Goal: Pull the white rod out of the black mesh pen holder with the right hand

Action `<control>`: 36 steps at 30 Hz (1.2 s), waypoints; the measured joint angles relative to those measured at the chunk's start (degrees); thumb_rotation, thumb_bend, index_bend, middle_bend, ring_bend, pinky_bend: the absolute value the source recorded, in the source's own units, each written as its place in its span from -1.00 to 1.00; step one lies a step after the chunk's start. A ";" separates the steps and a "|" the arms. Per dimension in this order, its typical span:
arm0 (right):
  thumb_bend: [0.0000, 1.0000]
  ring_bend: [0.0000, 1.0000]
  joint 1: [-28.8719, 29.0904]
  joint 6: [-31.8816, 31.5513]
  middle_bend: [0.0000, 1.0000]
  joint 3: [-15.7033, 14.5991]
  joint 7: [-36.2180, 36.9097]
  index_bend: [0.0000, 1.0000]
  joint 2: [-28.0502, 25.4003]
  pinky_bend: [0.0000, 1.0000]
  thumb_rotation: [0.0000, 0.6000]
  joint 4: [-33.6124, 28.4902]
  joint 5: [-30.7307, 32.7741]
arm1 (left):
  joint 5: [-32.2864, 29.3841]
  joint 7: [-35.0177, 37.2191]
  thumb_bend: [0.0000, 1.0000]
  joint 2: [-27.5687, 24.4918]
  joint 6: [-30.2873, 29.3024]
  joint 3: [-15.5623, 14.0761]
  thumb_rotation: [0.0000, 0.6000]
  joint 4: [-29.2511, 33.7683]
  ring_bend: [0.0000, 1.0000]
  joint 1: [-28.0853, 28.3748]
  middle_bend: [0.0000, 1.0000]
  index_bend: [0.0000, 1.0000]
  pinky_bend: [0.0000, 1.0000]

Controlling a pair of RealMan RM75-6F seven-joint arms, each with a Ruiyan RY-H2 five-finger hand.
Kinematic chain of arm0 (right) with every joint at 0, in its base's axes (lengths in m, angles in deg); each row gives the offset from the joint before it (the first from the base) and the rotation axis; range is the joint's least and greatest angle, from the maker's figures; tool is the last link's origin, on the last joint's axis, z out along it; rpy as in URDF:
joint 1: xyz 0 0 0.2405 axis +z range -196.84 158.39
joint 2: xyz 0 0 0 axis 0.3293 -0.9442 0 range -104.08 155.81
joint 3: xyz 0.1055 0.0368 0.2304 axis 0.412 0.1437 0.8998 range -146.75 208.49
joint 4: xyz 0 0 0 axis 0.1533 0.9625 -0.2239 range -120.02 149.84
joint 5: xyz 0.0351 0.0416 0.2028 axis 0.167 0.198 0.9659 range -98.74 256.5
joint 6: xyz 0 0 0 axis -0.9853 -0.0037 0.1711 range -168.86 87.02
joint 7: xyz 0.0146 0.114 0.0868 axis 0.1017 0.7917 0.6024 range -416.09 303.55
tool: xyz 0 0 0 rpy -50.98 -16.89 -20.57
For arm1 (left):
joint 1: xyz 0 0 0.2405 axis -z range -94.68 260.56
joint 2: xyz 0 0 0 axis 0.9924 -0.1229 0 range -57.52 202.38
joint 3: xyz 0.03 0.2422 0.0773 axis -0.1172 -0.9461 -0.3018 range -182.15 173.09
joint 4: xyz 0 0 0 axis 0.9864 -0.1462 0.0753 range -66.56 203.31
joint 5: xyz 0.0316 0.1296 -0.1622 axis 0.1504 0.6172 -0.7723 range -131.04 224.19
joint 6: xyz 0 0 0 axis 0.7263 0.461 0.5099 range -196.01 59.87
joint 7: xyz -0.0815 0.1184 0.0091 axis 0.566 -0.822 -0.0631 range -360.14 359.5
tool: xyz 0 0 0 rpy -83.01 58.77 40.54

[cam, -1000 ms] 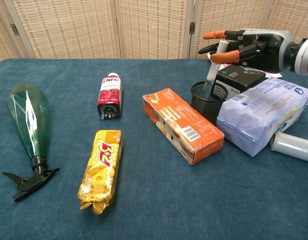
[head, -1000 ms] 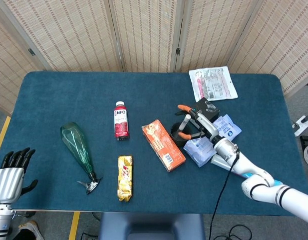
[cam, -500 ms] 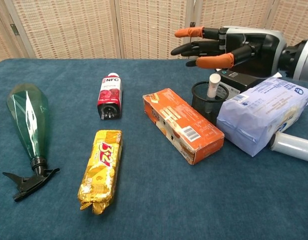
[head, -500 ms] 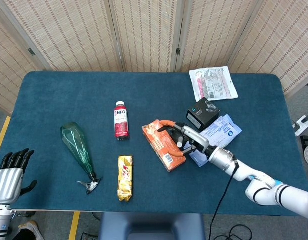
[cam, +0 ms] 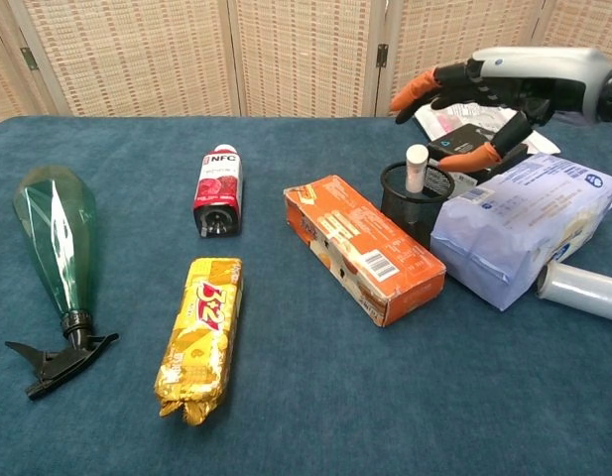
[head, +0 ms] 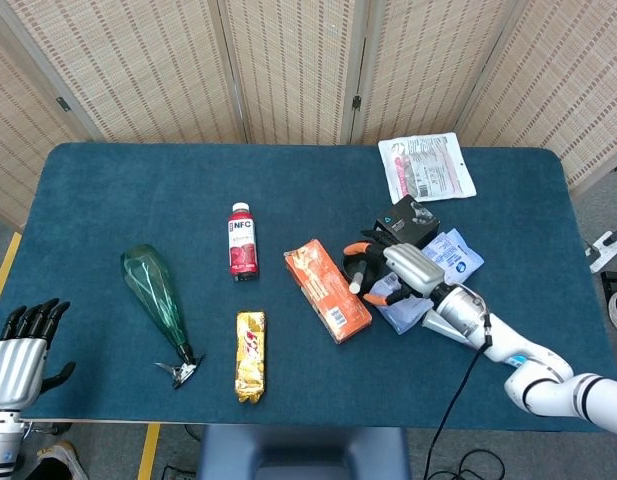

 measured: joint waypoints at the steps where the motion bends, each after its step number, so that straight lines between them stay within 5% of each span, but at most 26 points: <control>1: -0.59 -0.97 -0.16 0.71 -0.61 0.06 -3.87 -0.58 -0.20 -0.97 1.00 -0.81 1.99 | 0.01 0.08 -0.51 -0.05 -0.03 0.00 1.00 0.02 -0.68 -0.02 -0.69 -0.67 -0.73; 8: -0.54 -0.98 -0.55 3.81 -0.59 0.54 -14.67 -0.51 1.62 -0.96 1.00 -2.21 10.90 | -0.06 0.34 -0.51 -0.22 -0.04 -0.09 1.00 0.00 -0.68 -0.18 -0.70 -0.67 -0.73; 11: -0.41 -0.98 -0.22 4.19 -0.57 0.67 -15.81 -0.44 3.33 -0.96 1.00 -1.46 11.33 | -0.22 0.45 -0.51 -0.19 -0.06 -0.08 1.00 -0.03 -0.68 -0.25 -0.70 -0.67 -0.73; 36: -0.40 -0.95 0.74 3.14 -0.48 2.03 -21.38 -0.20 10.13 -0.94 1.00 4.00 14.55 | -0.86 0.65 -0.51 -0.31 0.36 0.15 1.00 -0.08 -0.68 -0.16 -0.69 -0.67 -0.73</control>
